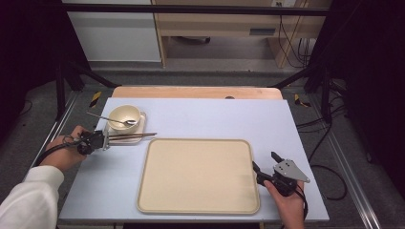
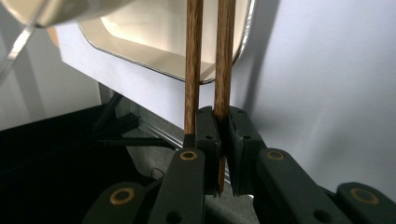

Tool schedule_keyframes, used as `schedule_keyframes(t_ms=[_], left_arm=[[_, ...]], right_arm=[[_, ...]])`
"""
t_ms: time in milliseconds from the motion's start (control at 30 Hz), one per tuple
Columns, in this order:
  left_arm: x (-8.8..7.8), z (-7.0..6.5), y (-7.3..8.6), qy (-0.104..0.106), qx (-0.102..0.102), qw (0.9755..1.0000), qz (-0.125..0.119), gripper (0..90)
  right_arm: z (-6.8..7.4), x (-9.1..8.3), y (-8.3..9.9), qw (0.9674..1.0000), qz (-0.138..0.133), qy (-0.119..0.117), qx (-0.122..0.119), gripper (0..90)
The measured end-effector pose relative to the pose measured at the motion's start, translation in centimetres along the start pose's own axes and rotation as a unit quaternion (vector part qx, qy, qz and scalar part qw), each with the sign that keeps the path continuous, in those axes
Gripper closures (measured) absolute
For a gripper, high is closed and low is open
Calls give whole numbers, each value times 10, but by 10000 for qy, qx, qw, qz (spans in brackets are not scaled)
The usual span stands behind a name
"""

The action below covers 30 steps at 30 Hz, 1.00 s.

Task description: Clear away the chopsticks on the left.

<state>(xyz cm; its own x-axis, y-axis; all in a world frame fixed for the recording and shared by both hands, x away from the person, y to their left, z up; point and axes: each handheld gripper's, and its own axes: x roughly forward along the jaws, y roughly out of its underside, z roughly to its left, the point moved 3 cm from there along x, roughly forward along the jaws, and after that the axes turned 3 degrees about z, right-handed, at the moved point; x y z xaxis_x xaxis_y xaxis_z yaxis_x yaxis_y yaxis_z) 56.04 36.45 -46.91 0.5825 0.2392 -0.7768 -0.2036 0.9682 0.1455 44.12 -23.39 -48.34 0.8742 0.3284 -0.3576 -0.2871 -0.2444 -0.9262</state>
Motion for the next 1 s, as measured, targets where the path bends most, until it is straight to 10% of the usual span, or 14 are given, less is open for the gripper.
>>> schedule_keyframes(t_ms=[233, 533, 1000], left_arm=[[-34, -9, 0, -306, 5, 9990, -316, 842], [-89, -30, -32, -871, 189, 9908, -1017, 842], [-131, -45, -84, -1286, 461, 9788, -1525, 842]], right_arm=[[2, 1, -1, 10000, 13, -28, -66, 231], [13, 2, -8, 9996, 175, -162, -159, 211], [51, -4, -108, 9866, 622, -1314, -742, 319]])
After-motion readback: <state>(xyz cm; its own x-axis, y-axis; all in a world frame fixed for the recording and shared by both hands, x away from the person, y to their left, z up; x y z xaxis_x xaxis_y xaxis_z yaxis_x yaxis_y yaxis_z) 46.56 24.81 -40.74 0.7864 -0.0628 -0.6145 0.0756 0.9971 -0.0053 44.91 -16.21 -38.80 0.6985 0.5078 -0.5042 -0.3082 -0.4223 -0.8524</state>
